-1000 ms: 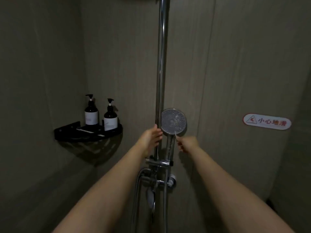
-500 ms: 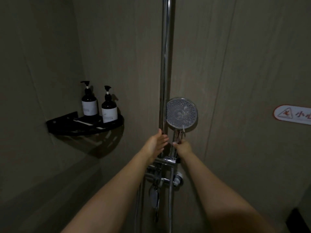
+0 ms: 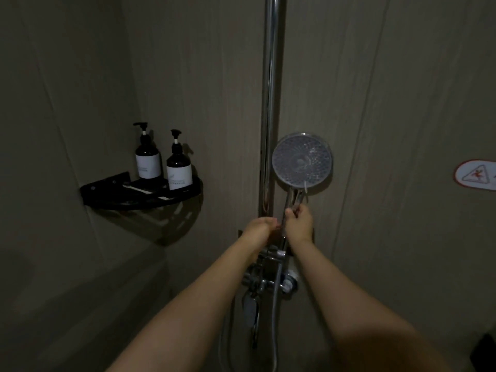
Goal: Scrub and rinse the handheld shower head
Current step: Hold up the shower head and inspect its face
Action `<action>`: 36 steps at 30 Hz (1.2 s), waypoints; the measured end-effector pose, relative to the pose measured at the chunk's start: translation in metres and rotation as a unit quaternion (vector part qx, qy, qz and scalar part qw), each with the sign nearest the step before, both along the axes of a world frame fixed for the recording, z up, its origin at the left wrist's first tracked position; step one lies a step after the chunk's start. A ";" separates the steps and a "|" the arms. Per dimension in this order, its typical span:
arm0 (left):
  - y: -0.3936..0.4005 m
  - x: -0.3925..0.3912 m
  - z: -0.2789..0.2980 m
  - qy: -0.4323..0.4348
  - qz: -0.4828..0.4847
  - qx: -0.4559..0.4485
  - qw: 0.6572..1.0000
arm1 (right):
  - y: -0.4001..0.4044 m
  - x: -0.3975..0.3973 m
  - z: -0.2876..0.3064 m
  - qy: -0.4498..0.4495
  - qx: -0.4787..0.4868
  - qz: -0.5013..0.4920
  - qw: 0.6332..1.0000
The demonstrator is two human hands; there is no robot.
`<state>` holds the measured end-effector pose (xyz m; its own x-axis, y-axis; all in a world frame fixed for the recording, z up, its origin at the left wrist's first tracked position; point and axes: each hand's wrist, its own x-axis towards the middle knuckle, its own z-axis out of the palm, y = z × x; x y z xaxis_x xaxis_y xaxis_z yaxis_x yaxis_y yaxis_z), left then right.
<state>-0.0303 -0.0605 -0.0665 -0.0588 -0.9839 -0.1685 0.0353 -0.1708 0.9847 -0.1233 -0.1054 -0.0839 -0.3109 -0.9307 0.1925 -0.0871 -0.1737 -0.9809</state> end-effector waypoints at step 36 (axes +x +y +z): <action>0.172 0.214 0.097 0.082 0.287 -0.214 0.930 | 0.157 0.194 0.055 0.131 0.029 0.499 0.856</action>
